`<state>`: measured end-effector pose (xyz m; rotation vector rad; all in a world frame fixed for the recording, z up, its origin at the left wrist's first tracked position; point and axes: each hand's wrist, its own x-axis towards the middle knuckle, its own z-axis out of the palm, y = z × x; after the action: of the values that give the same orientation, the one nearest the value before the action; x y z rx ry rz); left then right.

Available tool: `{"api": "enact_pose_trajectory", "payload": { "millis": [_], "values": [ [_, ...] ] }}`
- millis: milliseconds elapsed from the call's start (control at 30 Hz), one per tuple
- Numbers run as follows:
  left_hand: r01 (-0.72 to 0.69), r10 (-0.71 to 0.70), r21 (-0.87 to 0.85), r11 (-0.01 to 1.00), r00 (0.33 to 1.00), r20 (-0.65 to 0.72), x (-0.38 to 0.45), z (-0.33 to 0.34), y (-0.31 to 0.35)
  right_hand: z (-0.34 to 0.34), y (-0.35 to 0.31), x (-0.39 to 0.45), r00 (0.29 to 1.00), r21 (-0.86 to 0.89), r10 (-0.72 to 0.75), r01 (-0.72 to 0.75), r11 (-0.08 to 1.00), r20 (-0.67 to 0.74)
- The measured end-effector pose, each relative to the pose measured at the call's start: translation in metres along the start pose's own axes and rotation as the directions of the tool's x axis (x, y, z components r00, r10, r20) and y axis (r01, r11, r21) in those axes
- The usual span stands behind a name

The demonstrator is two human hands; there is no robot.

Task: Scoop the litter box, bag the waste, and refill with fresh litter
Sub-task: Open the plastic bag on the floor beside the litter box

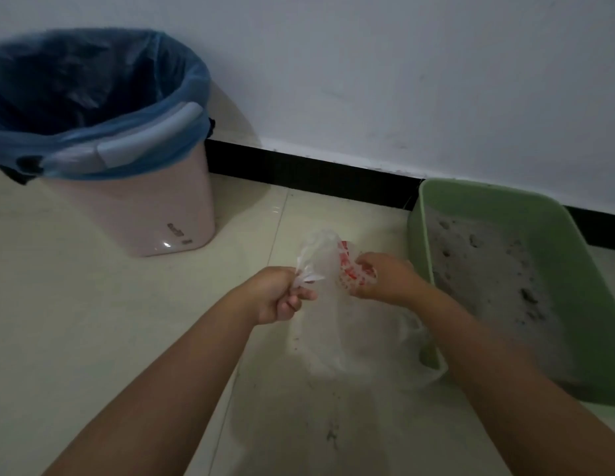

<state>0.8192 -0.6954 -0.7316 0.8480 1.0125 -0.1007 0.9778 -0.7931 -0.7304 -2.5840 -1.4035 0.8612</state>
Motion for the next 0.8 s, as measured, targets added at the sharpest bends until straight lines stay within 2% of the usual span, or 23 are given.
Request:
{"api": "enact_pose_trajectory", "payload": {
  "millis": [67, 167, 233, 300, 333, 433, 500, 567, 633, 700, 733, 800],
  "values": [
    [-0.015, 0.015, 0.021, 1.000, 1.000, -0.018, -0.001, -0.004, 0.000, 0.013, -0.007, 0.004, 1.000, 0.018, -0.015, 0.015, 1.000, 0.003],
    [-0.070, 0.068, -0.009, 0.998, 0.990, -0.120, -0.001, -0.009, 0.001, 0.029, -0.010, 0.005, 0.992, -0.009, 0.054, -0.055, 0.998, -0.115],
    [-0.158, 0.113, -0.193, 0.968, 0.968, -0.225, 0.002, -0.017, 0.001, 0.031, -0.012, 0.002, 0.990, -0.020, 0.082, -0.085, 0.996, -0.116],
    [-0.296, 0.159, -0.486, 0.822, 0.940, -0.303, 0.002, -0.025, 0.003, 0.028, -0.009, 0.005, 0.978, 0.153, 0.169, -0.149, 0.977, -0.125],
    [-0.368, 0.202, -0.540, 0.757, 0.918, -0.343, 0.003, -0.029, 0.003, 0.024, -0.008, 0.006, 0.964, 0.293, 0.245, -0.206, 0.934, -0.104],
    [-0.544, 0.354, -0.379, 0.749, 0.811, -0.466, -0.001, -0.027, 0.002, 0.007, -0.007, 0.006, 0.905, 0.666, 0.426, -0.320, 0.674, 0.004],
    [-0.609, 0.438, -0.232, 0.759, 0.740, -0.510, -0.005, -0.022, -0.001, -0.007, -0.013, 0.000, 0.890, 0.836, 0.444, -0.320, 0.446, 0.104],
    [-0.601, 0.503, -0.066, 0.796, 0.718, -0.481, -0.009, -0.016, -0.005, -0.017, -0.015, -0.002, 0.899, 0.924, 0.415, -0.268, 0.272, 0.138],
    [-0.470, 0.523, 0.230, 0.852, 0.750, -0.406, -0.008, -0.011, -0.012, -0.020, -0.016, -0.003, 0.908, 0.965, 0.386, -0.227, 0.129, 0.162],
    [-0.256, 0.435, 0.430, 0.866, 0.809, -0.394, -0.003, -0.005, -0.023, -0.017, -0.015, -0.005, 0.918, 0.980, 0.354, -0.200, 0.016, 0.181],
    [-0.178, 0.368, 0.427, 0.887, 0.830, -0.420, 0.000, -0.002, -0.028, -0.016, -0.013, -0.007, 0.919, 0.981, 0.346, -0.191, -0.025, 0.188],
    [-0.116, 0.231, 0.272, 0.955, 0.866, -0.443, 0.004, 0.000, -0.036, -0.014, -0.009, -0.010, 0.920, 0.970, 0.324, -0.177, -0.165, 0.223]
  ]
}}
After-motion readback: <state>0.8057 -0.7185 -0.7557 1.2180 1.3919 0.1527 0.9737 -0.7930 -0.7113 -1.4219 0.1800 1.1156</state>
